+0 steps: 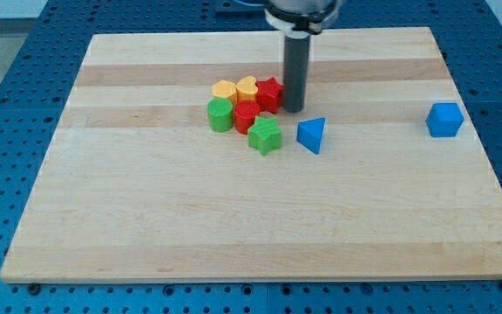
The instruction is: Move the blue triangle towards the right center of the board
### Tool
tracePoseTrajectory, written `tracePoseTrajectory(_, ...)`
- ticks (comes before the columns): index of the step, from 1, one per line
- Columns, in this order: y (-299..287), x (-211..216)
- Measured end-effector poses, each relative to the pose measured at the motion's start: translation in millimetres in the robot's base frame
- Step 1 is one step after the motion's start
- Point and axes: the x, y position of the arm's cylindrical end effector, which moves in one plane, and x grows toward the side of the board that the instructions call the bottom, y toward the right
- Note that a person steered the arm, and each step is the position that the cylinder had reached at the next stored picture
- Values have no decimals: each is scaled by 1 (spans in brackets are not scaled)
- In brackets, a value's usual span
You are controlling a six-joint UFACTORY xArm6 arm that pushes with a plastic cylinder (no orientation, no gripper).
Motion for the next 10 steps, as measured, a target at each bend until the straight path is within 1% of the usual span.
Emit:
tracePoseTrajectory(1,124,-15)
tracePoseTrajectory(2,260,-34)
tracePoseTrajectory(3,280,-10)
tracePoseTrajectory(4,238,67)
tracePoseTrajectory(5,153,68)
tracePoseTrajectory(6,194,68)
tracePoseTrajectory(7,278,76)
tracePoseTrajectory(8,266,60)
tracePoseTrajectory(9,190,20)
tracePoseTrajectory(10,174,-6)
